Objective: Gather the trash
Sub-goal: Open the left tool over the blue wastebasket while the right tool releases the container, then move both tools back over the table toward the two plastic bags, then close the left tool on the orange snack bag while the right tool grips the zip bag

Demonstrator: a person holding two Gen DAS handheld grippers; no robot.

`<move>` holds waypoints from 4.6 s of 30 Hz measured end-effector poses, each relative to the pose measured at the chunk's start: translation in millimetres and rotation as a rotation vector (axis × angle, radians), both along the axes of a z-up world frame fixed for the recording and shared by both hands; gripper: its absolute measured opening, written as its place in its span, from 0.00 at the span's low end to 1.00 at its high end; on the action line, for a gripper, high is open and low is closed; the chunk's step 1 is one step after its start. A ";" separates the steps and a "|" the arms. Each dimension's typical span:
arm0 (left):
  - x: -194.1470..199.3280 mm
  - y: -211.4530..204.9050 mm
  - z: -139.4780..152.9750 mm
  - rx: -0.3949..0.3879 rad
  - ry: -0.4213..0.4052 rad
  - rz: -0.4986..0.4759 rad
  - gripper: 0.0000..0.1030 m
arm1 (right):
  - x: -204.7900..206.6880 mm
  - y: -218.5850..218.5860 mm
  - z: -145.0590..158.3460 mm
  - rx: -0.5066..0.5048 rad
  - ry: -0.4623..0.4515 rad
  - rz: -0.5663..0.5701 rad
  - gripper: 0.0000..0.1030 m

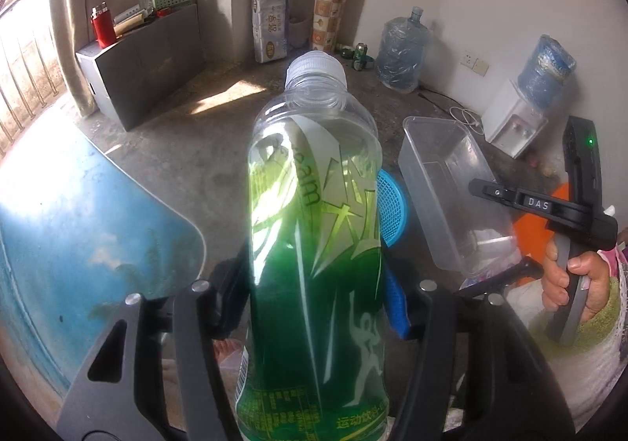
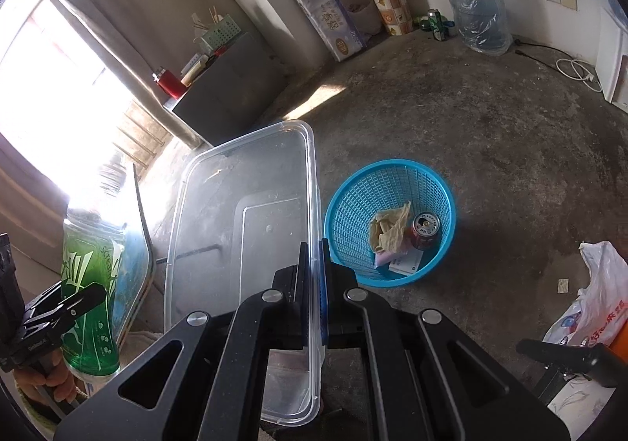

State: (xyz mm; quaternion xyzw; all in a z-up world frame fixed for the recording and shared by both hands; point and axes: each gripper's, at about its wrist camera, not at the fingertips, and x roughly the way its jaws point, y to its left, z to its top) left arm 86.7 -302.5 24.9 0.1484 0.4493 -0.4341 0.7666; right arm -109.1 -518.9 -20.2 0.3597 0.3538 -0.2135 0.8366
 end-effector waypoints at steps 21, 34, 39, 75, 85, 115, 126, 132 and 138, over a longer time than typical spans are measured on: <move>59.6 -172.8 -126.1 0.030 0.321 -0.045 0.61 | 20.4 -100.3 -124.8 0.151 0.158 -0.229 0.04; 67.9 -136.9 -107.2 -0.045 0.228 0.007 0.76 | 72.2 -120.6 -218.6 0.141 0.311 -0.246 0.32; 62.1 -123.9 -96.0 -0.066 0.205 0.013 0.76 | 62.9 -115.2 -222.4 0.147 0.319 -0.248 0.32; 9.4 212.0 25.9 -0.242 -0.042 0.486 0.83 | 82.5 71.1 13.2 -0.166 0.020 0.107 0.71; 13.3 344.6 22.9 -0.270 -0.086 0.824 0.84 | 171.0 190.7 70.3 -0.247 -0.066 0.453 0.78; 178.7 561.2 27.2 -0.354 -0.083 1.224 0.85 | 433.9 441.2 74.8 0.138 -0.025 0.960 0.78; 270.8 569.7 -12.1 -0.293 0.040 1.217 0.56 | 556.4 492.9 15.9 0.313 0.093 0.908 0.78; 297.6 568.4 -37.5 -0.251 0.115 1.212 0.42 | 579.4 509.7 -6.9 0.326 0.124 0.897 0.77; 304.2 563.6 -49.5 -0.219 0.148 1.209 0.24 | 582.9 523.5 -16.1 0.309 0.134 0.906 0.57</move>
